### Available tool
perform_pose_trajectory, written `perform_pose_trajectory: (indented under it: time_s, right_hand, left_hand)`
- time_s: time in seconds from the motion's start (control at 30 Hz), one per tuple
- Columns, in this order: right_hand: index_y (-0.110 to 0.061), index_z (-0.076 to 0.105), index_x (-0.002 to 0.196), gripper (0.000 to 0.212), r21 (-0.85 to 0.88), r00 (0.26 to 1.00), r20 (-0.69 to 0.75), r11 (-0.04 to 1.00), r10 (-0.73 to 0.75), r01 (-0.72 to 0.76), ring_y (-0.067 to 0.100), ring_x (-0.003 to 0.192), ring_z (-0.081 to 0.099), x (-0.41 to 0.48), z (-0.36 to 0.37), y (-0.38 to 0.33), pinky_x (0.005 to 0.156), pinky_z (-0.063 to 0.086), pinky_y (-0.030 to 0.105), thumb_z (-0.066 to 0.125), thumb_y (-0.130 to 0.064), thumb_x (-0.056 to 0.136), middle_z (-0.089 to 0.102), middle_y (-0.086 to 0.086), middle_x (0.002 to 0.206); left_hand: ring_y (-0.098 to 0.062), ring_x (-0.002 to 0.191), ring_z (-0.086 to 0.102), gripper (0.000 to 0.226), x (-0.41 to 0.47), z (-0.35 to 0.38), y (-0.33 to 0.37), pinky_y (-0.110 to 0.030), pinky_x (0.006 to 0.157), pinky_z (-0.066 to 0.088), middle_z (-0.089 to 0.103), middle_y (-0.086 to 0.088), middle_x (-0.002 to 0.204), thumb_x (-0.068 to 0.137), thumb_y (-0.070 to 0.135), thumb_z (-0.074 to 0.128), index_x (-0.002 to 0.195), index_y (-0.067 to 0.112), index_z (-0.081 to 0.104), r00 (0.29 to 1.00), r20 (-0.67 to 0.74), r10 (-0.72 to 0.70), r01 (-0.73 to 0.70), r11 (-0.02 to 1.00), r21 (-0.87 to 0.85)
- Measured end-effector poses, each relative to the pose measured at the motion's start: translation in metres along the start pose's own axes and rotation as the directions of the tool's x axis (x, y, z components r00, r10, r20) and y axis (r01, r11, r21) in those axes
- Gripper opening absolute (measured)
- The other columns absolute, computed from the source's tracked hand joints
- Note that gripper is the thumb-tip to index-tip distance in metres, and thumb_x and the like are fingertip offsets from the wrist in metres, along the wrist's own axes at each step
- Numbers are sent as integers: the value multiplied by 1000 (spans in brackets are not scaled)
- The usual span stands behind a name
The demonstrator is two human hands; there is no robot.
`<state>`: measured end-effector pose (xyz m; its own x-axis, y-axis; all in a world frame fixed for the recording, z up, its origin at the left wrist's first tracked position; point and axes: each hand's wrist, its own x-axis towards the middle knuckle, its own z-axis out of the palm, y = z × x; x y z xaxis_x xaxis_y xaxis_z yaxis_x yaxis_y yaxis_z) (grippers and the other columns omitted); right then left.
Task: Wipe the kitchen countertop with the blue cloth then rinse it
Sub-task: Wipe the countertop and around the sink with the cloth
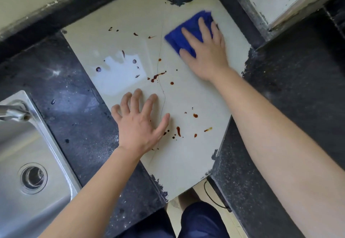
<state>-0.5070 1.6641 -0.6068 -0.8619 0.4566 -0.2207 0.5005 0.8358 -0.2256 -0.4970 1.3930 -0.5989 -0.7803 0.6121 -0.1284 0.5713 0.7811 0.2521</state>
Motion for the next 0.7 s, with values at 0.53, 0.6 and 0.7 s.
perform_pose_trajectory:
  time_s: [0.53, 0.6, 0.7]
  right_hand:
    - [-39, 7, 158, 67, 32, 966, 43, 966, 255, -256, 44, 150, -8, 52, -14, -1, 122, -4, 53, 25, -63, 98, -9, 11, 167]
    - [-38, 9, 158, 66, 32, 970, 11, 970, 243, -243, 43, 150, -7, 31, -5, -9, 122, -3, 54, 25, -62, 98, -7, 11, 167]
    - [-37, 13, 158, 65, 28, 992, -10, 992, 127, -126, 41, 151, -5, -34, 10, -13, 123, 0, 53, 27, -61, 99, -3, 11, 167]
  left_hand:
    - [-36, 138, 27, 59, 1, -3, -5, -58, 106, 20, 35, -8, 148, 86, 68, 46, 133, 32, 48, 999, 50, 17, -18, 1000, 20]
    - [-36, 139, 25, 59, 0, -4, -4, -59, 107, 19, 33, -8, 149, 86, 68, 44, 134, 33, 46, 997, 69, 20, -21, 1000, 23]
    - [-35, 141, 21, 61, 0, -4, -4, -59, 108, 19, 30, -8, 152, 88, 68, 38, 137, 33, 43, 996, 86, 9, -12, 999, 36]
